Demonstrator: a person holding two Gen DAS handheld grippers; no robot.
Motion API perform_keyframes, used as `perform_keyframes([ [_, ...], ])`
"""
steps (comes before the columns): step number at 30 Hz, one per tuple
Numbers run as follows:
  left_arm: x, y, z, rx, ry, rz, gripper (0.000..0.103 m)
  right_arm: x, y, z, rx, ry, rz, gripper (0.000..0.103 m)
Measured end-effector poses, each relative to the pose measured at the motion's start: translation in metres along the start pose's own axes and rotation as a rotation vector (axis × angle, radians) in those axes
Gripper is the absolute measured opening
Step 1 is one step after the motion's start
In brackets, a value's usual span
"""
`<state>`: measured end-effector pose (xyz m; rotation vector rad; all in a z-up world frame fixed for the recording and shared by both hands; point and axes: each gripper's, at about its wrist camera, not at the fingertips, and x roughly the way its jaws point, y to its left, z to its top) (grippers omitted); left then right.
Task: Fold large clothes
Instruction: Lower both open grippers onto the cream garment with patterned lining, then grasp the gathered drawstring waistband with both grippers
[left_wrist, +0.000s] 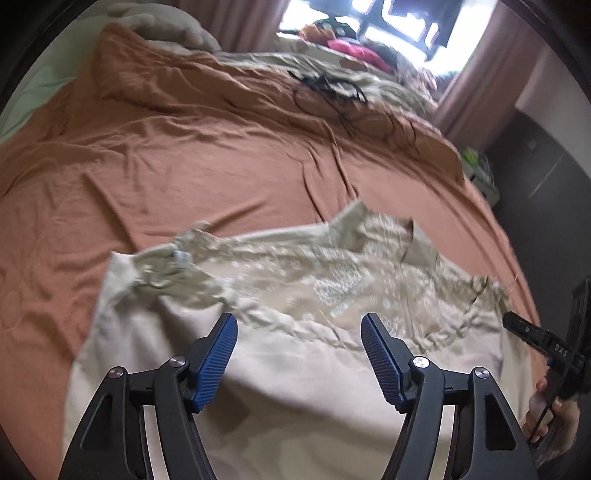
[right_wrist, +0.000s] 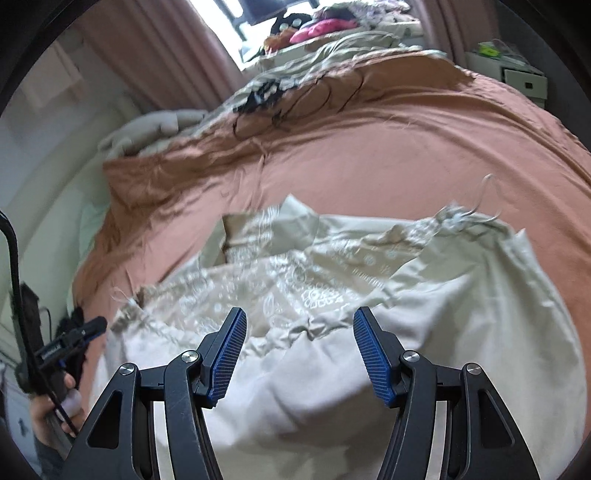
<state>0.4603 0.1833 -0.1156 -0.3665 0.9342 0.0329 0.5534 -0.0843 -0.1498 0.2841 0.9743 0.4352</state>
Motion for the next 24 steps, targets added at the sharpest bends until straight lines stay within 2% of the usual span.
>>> perform_keyframes([
  [6, 0.053, -0.017, -0.017, 0.078, 0.142, 0.055, 0.068, 0.043, 0.007, -0.014, -0.052, 0.109, -0.029, 0.058],
  [8, 0.070, -0.019, -0.027, 0.120, 0.187, 0.090, 0.067, 0.055, 0.009, -0.022, -0.079, 0.151, -0.043, 0.053],
  [10, 0.081, -0.024, -0.037, 0.175, 0.200, 0.130, 0.065, 0.070, 0.010, -0.031, -0.122, 0.201, -0.082, 0.046],
  [11, 0.082, -0.026, -0.038, 0.190, 0.188, 0.138, 0.060, 0.075, 0.009, -0.034, -0.133, 0.211, -0.095, 0.043],
  [12, 0.082, -0.027, -0.038, 0.195, 0.178, 0.141, 0.052, 0.076, 0.008, -0.034, -0.141, 0.209, -0.102, 0.036],
  [13, 0.082, -0.027, -0.036, 0.188, 0.179, 0.138, 0.024, 0.077, 0.009, -0.034, -0.155, 0.201, -0.113, 0.029],
  [14, 0.083, -0.026, -0.033, 0.176, 0.191, 0.129, 0.005, 0.078, 0.009, -0.032, -0.158, 0.196, -0.118, 0.011],
  [17, 0.081, -0.029, -0.025, 0.178, 0.199, 0.120, 0.001, 0.074, 0.008, -0.023, -0.141, 0.179, -0.088, 0.005],
  [19, 0.072, -0.032, -0.022, 0.191, 0.168, 0.114, 0.000, 0.067, 0.015, -0.019, -0.164, 0.150, -0.088, 0.005],
  [24, 0.038, -0.031, -0.008, 0.138, 0.051, 0.078, 0.000, 0.037, 0.030, -0.007, -0.186, 0.055, -0.065, 0.004],
])
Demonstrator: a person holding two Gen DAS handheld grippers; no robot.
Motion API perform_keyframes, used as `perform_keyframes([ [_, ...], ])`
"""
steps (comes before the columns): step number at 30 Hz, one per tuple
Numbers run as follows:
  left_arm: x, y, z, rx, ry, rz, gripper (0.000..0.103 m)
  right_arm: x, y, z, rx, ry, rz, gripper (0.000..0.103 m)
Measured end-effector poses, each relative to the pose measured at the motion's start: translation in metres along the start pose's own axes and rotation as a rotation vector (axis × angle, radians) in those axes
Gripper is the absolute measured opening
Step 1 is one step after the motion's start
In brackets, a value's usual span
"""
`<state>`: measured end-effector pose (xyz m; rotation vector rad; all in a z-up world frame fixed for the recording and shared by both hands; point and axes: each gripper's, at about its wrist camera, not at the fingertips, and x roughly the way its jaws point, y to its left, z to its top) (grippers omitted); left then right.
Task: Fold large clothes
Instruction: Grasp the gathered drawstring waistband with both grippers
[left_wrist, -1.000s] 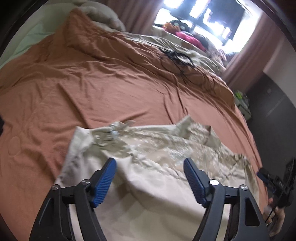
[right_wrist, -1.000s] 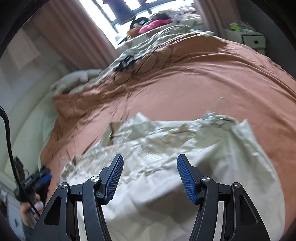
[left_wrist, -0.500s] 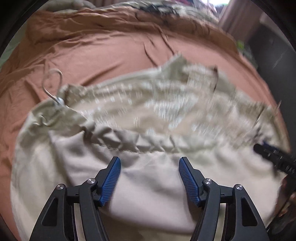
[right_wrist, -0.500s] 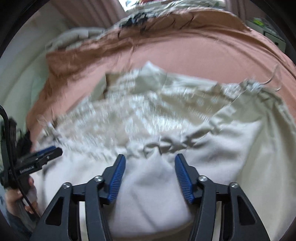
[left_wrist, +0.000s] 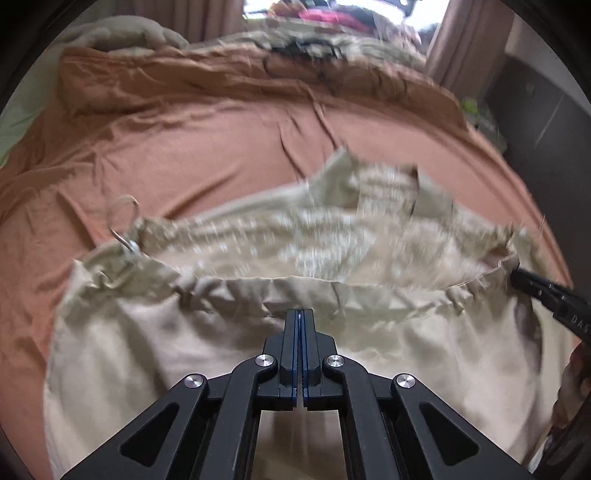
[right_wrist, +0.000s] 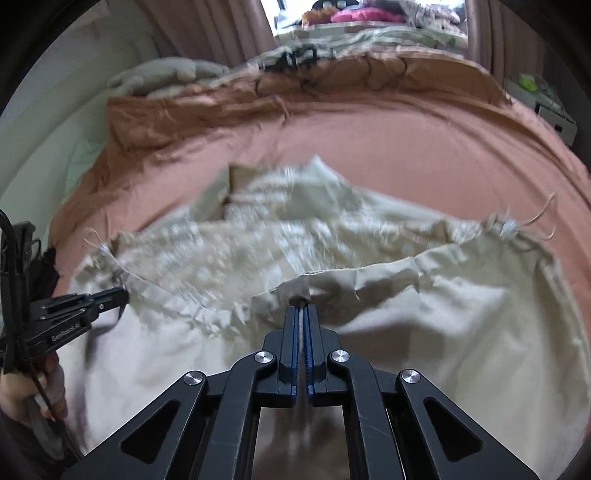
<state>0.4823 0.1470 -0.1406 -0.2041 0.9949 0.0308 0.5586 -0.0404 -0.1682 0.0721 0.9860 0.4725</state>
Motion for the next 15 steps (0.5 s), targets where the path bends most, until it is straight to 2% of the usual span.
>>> perform_keyframes([
  [3, -0.012, 0.002, 0.009, -0.013, -0.053, -0.006, 0.000, -0.015, -0.002, 0.008, 0.023, -0.056, 0.008, 0.003],
  [6, -0.008, 0.000, 0.019, -0.011, -0.068, 0.001, 0.000, -0.017, -0.004, 0.016, 0.050, -0.082, 0.013, 0.003],
  [15, 0.041, 0.007, 0.021, -0.017, -0.011, 0.024, 0.000, 0.029, -0.015, 0.021, 0.097, -0.033, -0.023, 0.003],
])
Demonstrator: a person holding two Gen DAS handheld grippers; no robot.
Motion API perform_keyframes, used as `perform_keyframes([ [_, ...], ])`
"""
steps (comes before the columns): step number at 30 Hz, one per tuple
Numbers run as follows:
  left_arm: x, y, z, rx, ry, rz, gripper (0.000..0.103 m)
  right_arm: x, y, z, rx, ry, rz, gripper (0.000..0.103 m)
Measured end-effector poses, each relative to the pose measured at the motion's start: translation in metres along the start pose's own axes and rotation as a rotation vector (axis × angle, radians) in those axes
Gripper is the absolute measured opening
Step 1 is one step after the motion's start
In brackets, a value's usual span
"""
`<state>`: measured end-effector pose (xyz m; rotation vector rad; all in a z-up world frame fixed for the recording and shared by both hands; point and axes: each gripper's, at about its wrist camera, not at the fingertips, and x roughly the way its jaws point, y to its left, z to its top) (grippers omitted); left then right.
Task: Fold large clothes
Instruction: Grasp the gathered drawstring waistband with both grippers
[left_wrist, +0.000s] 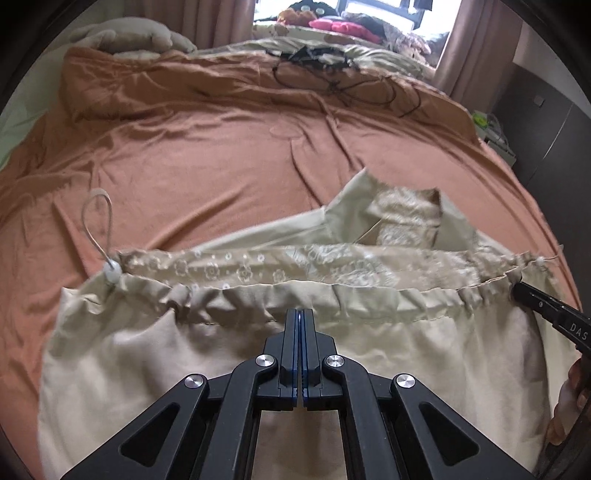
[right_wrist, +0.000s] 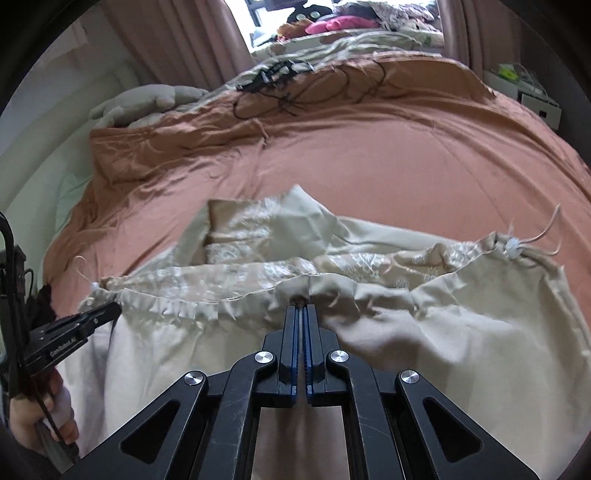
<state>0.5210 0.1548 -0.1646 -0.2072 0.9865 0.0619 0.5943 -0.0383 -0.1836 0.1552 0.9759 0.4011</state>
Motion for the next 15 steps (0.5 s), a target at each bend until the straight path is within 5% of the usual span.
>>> perform_keyframes([
  [11, 0.033, 0.001, -0.002, 0.006, 0.070, 0.049, 0.006, 0.050, -0.010, -0.008, 0.026, 0.096, -0.065, 0.001],
  [13, 0.023, 0.003, 0.000, -0.017, 0.102, 0.062, 0.015, 0.044, -0.007, -0.005, 0.034, 0.120, -0.080, 0.011],
  [15, 0.010, 0.008, -0.001, -0.051, 0.092, 0.044, 0.038, 0.031, -0.005, -0.005, 0.046, 0.122, -0.080, 0.038],
])
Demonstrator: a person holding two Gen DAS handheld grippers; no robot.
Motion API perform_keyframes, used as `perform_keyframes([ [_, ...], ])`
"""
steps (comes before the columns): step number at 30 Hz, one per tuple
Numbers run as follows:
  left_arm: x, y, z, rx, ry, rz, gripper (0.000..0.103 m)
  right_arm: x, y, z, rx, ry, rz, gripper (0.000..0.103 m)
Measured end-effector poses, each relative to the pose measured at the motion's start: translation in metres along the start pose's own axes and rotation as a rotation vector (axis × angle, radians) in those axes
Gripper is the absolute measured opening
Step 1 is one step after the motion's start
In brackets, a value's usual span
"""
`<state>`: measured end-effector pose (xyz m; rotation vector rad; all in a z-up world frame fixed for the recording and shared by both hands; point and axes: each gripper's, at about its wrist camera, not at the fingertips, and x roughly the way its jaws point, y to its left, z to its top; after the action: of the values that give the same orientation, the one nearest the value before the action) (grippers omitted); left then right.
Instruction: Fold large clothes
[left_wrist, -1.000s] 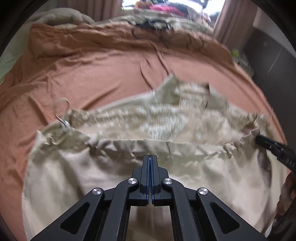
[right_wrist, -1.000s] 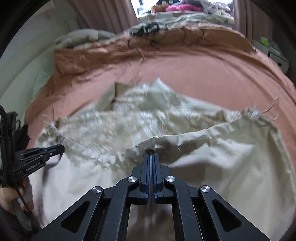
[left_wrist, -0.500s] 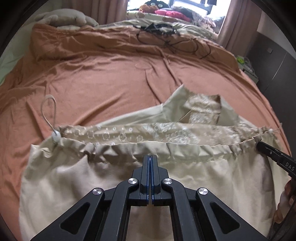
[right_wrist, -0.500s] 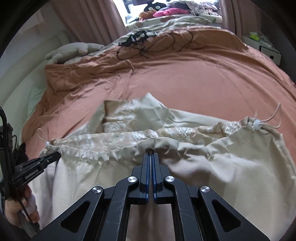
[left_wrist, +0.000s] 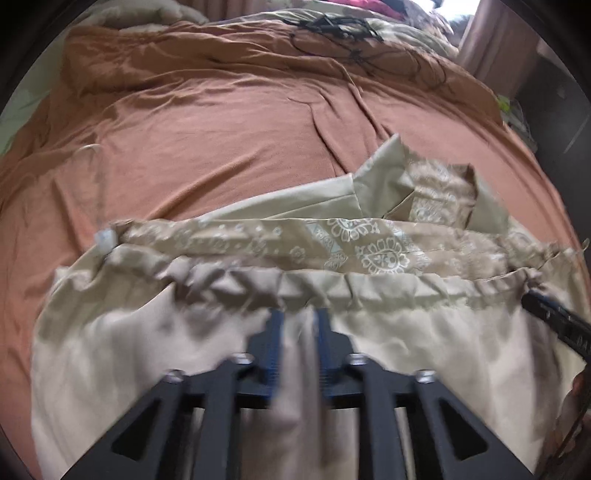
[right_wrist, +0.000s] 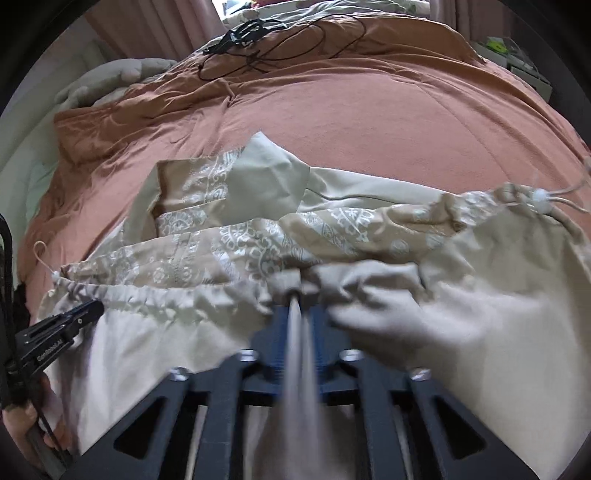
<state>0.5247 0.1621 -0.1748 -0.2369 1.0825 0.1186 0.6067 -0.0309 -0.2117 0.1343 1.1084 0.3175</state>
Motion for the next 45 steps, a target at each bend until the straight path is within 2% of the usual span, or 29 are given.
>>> perform_keyframes([
  [1, -0.011, 0.005, -0.003, -0.023, -0.021, -0.015, 0.057, -0.010, 0.001, -0.002, -0.001, -0.016, 0.008, 0.043],
  [2, -0.022, 0.009, -0.005, -0.045, -0.047, -0.022, 0.067, -0.019, 0.001, -0.006, -0.004, -0.034, 0.008, 0.045],
  [3, -0.036, 0.014, -0.010, -0.068, -0.079, -0.027, 0.069, -0.026, 0.001, -0.008, -0.006, -0.045, 0.007, 0.045],
  [5, -0.057, 0.022, -0.018, -0.087, -0.105, -0.043, 0.069, -0.046, 0.001, -0.016, 0.004, -0.059, 0.028, 0.045],
  [12, -0.106, 0.057, -0.064, -0.173, -0.114, -0.061, 0.069, -0.097, 0.011, -0.056, 0.030, -0.080, 0.089, 0.045],
  [27, -0.177, 0.134, -0.157, -0.331, -0.165, -0.072, 0.069, -0.136, 0.055, -0.143, -0.011, -0.037, 0.155, 0.043],
  [35, -0.190, 0.183, -0.204, -0.446, -0.171, -0.082, 0.069, -0.132, 0.070, -0.182, -0.027, 0.021, 0.150, 0.040],
  [37, -0.187, 0.194, -0.216, -0.480, -0.162, -0.099, 0.069, -0.130, 0.072, -0.189, -0.031, 0.035, 0.143, 0.036],
  [39, -0.183, 0.201, -0.224, -0.503, -0.146, -0.110, 0.069, -0.126, 0.073, -0.195, -0.031, 0.059, 0.147, 0.021],
  [45, -0.156, 0.211, -0.236, -0.578, -0.091, -0.204, 0.069, -0.108, 0.076, -0.207, -0.035, 0.108, 0.118, 0.020],
])
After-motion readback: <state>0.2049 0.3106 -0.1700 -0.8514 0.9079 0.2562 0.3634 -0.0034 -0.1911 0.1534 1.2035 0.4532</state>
